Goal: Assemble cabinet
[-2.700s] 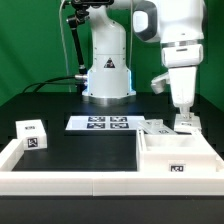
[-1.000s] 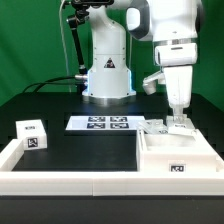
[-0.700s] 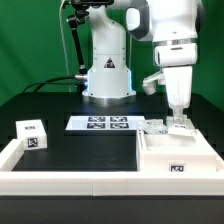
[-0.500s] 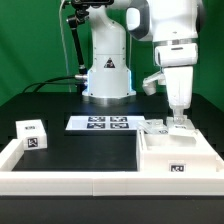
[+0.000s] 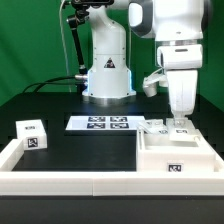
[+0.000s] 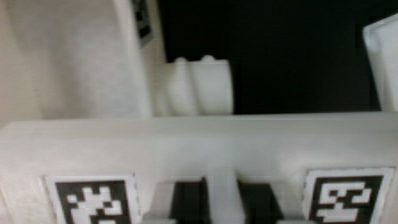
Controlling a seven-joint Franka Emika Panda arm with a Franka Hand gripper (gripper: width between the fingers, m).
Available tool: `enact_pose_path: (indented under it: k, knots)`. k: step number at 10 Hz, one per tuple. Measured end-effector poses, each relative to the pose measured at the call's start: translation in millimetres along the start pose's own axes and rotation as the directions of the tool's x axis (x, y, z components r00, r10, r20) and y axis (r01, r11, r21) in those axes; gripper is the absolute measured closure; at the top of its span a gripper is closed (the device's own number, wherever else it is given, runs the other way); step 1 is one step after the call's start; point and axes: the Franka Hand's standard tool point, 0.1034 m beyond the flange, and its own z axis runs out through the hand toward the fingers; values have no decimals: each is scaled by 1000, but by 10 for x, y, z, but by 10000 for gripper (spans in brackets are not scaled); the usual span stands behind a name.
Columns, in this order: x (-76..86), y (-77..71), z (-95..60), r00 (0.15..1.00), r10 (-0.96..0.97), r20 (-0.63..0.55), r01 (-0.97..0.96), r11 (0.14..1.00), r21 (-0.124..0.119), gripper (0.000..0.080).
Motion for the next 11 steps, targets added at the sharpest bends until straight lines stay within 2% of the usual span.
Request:
enact_pose_path:
  k: [2, 7, 9, 11]
  knots:
    - [-5, 141, -4, 1000, -6, -1, 6, 1000, -5, 729]
    - [0, 163, -2, 1000, -5, -3, 4, 1000, -7, 729]
    - [5, 323, -5, 1000, -9, 12, 9, 1000, 18, 729]
    - [10, 586, 3, 1000, -15, 16, 15, 1000, 22, 729]
